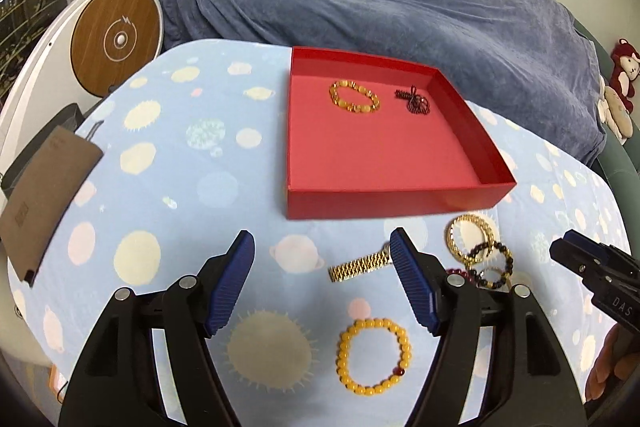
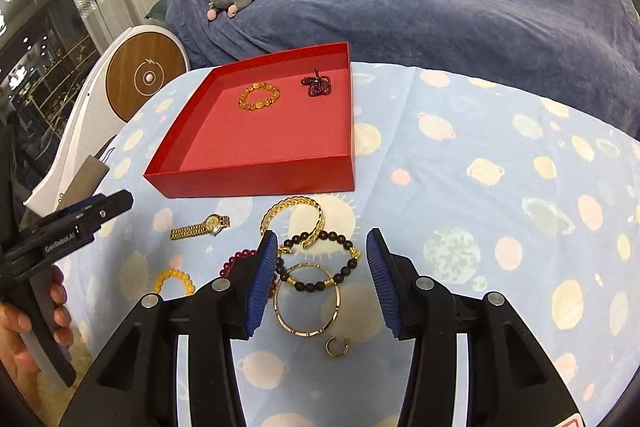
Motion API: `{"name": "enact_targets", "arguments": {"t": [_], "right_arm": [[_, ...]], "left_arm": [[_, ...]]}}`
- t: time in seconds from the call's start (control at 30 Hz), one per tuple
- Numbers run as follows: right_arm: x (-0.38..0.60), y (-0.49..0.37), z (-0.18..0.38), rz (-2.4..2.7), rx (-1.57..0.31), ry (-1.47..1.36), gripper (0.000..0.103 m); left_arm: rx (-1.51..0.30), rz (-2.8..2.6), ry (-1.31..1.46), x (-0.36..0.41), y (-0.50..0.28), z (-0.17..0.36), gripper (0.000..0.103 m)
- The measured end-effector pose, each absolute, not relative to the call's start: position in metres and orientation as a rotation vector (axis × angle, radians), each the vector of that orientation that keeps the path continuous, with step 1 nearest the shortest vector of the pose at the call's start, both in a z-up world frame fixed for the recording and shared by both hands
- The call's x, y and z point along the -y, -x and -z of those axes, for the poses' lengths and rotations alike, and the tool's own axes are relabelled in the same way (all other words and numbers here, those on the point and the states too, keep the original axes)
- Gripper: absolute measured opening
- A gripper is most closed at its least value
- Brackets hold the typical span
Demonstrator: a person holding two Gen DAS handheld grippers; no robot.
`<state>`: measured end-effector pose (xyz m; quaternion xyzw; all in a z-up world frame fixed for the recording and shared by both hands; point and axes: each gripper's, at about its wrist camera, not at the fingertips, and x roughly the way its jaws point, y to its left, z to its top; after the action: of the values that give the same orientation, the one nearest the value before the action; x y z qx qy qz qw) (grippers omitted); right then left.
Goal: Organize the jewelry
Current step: 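Grasp the orange round-bead bracelet with the left tool while the right tool grasps the gold twisted cuff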
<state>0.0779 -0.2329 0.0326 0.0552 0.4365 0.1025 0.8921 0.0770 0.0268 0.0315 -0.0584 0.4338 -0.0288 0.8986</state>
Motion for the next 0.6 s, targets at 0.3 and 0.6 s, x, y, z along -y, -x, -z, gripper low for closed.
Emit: {"name": "enact_targets", "arguments": {"t": [0.3, 0.6], "right_arm": [[0.213, -0.079, -0.011, -0.233, -0.922, -0.028, 0.046], [0.197, -0.096, 0.005, -0.248, -0.945, -0.006, 0.049]], "left_arm": [[-0.942, 0.087, 0.041, -0.016, -0.054, 0.001, 0.067], [-1.007, 0.133, -0.002, -0.006, -0.047, 0.026, 0.067]]}}
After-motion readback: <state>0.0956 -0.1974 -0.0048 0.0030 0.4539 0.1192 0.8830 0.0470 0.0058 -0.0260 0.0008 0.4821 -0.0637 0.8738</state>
